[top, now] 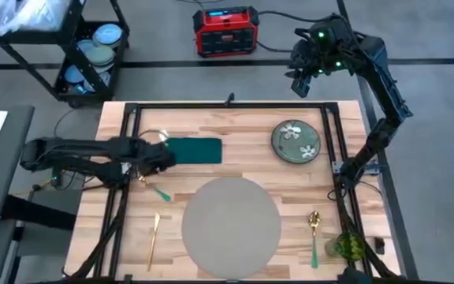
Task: Set table place
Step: Put the green fork on the green napkin
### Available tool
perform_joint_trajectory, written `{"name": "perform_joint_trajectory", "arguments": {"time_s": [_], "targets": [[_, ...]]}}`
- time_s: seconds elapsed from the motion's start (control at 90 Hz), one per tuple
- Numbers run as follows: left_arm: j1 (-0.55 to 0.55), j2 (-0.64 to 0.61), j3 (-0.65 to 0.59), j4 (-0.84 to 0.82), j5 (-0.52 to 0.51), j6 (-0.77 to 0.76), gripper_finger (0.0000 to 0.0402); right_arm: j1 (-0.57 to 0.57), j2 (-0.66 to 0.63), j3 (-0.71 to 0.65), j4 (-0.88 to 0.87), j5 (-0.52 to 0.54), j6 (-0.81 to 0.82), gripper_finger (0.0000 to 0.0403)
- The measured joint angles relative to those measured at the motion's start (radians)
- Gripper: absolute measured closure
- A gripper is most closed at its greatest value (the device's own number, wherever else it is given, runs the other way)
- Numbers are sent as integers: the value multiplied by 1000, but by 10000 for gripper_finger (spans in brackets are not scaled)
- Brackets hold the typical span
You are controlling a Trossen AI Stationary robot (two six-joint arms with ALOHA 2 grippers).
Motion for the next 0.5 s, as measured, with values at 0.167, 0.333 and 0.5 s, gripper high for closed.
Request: {"name": "perform_joint_trajectory", "arguments": {"time_s": [0.167, 0.333, 0.5], "targets": [[-232, 5, -13, -63, -33, -426, 308, -9, -1, 0, -11, 0, -27, 290], [-257, 189, 21, -115, -23, -445, 341, -9, 0, 0, -15, -4, -28, 290], [-234, 336, 77, -181, -50, -481, 355, -9, 0, 0, -15, -5, -29, 290]]}}
